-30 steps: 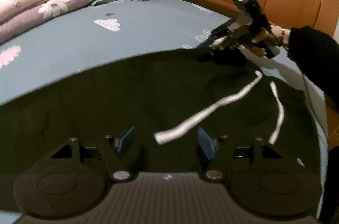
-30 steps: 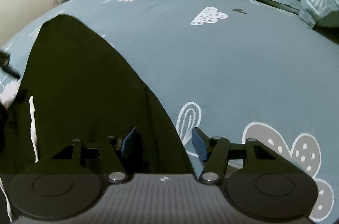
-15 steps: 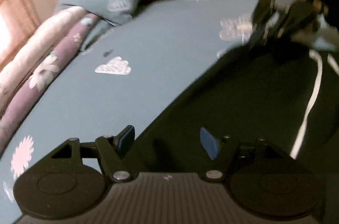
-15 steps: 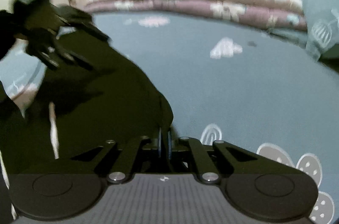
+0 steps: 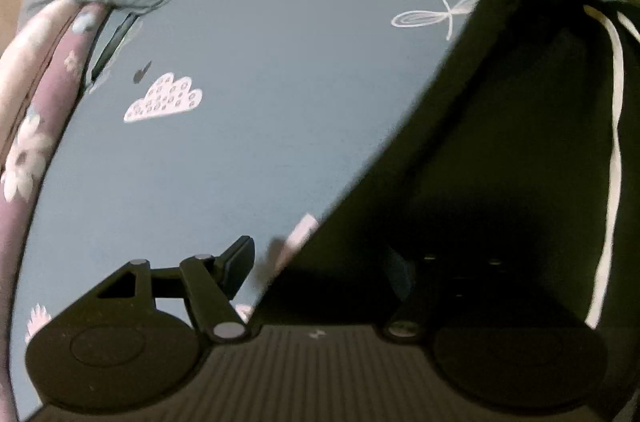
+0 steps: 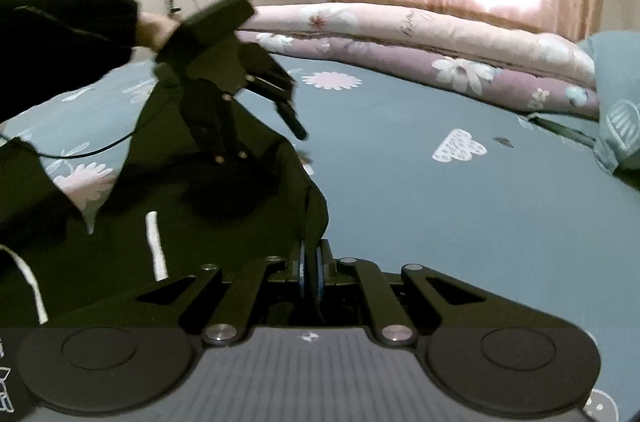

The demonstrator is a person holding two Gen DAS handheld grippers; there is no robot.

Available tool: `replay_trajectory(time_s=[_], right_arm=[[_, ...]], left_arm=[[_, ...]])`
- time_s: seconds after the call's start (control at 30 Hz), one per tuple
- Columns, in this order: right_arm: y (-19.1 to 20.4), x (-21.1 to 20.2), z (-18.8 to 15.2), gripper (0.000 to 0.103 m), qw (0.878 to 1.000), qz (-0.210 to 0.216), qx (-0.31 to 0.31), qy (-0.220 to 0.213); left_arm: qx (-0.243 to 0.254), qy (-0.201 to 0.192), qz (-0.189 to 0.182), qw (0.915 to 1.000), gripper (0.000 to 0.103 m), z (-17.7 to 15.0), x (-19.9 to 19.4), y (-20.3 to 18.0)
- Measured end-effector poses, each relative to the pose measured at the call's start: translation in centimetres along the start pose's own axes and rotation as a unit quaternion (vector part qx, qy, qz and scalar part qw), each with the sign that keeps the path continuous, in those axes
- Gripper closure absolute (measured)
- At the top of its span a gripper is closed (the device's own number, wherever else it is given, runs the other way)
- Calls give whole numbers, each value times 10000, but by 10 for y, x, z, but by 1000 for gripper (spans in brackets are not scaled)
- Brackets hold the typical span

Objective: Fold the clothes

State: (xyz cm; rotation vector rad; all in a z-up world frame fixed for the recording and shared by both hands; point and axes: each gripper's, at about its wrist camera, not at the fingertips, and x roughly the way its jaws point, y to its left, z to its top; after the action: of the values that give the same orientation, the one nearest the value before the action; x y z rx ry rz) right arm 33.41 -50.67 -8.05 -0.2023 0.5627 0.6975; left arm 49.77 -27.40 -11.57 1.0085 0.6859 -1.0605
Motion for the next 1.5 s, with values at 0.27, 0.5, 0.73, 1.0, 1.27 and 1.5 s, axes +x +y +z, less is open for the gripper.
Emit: replay_trajectory(time_s=[0.27, 0.5, 0.73, 1.0, 1.27, 1.5], right_arm=[[10, -4, 4, 96, 9999, 23, -100, 45], [11, -7, 2, 96, 9998, -208, 35, 46], [28, -14, 5, 96, 9988, -440, -88, 208], [63, -41, 14, 95, 9975, -587, -286, 281], [91, -74, 20, 95, 9964, -786, -266, 190], [114, -105, 19, 95, 9962, -863, -126, 85]], left_arm=[[-33, 158, -374, 9992, 77, 1, 1, -1], [-123, 5, -146, 9998, 97, -4, -21, -17], [-197, -48, 132, 9997, 97, -11, -46, -40], [-250, -254, 674, 9971, 98, -18, -106, -76], [-442, -558, 554, 9959, 98, -7, -173, -116], [-417, -995, 400, 9934, 98, -9, -211, -153]])
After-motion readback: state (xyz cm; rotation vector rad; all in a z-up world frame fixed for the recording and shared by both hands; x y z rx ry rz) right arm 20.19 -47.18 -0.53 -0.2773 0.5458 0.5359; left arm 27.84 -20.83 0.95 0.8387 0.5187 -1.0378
